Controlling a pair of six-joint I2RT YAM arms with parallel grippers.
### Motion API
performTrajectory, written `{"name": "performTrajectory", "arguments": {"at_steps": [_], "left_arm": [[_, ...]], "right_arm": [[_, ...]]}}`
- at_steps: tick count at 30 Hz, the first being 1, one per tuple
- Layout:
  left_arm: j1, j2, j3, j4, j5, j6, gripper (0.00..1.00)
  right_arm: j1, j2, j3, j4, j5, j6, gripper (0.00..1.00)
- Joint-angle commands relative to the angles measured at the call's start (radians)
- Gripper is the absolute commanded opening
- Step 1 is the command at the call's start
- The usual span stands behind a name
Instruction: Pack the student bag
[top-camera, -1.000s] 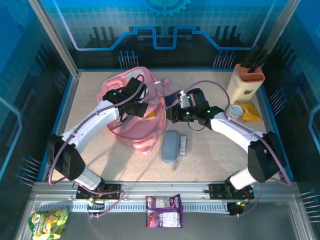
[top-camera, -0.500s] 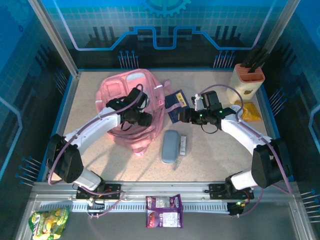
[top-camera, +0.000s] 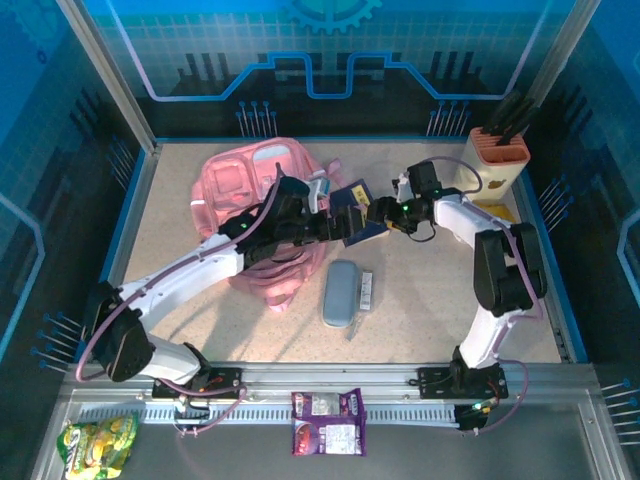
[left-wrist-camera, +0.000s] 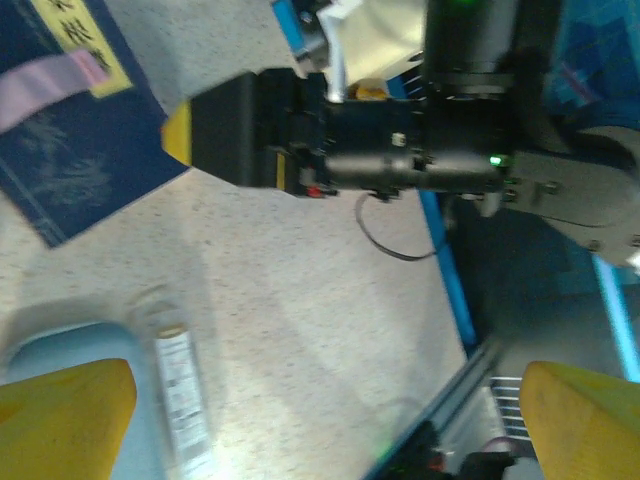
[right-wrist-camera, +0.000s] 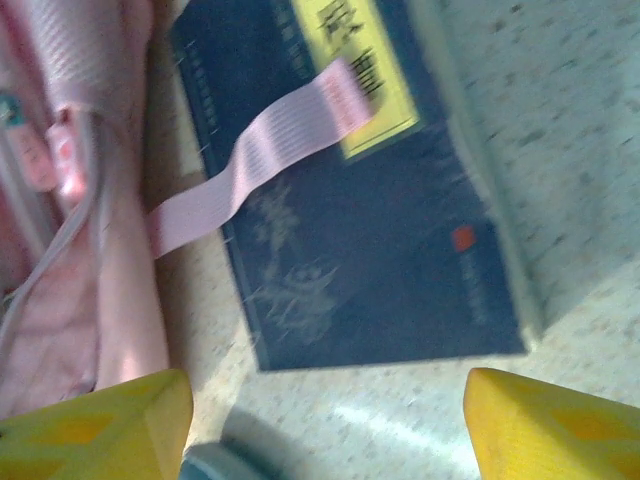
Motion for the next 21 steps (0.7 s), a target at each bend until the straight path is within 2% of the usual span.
{"name": "performTrajectory", "arguments": {"at_steps": [1, 3, 9, 12, 21], "left_arm": [[-0.007, 0.06, 0.054, 0.084, 0.029, -0.202, 0.99], [-0.011, 0.078, 0.072, 0.076, 0.031, -0.247, 0.99], [-0.022, 0.046, 0.031, 0.075, -0.067, -0.352, 0.99], [-0.029, 0.033, 0.029, 0.053, -0.098, -0.369, 0.99], [-0.03, 0.033, 0.047, 0.021, -0.099, -0.37, 0.99]], "right_arm": [[-0.018, 0.054, 0.06, -0.056, 0.014, -0.005, 0.73], [-0.022, 0.073, 0.08, -0.077, 0.037, -0.008, 0.73], [-0.023, 0.139, 0.136, -0.127, 0.064, -0.027, 0.74], [-0.028, 0.16, 0.158, -0.137, 0.079, -0.032, 0.74], [-0.024, 0.208, 0.178, -0.142, 0.08, -0.033, 0.74]]}}
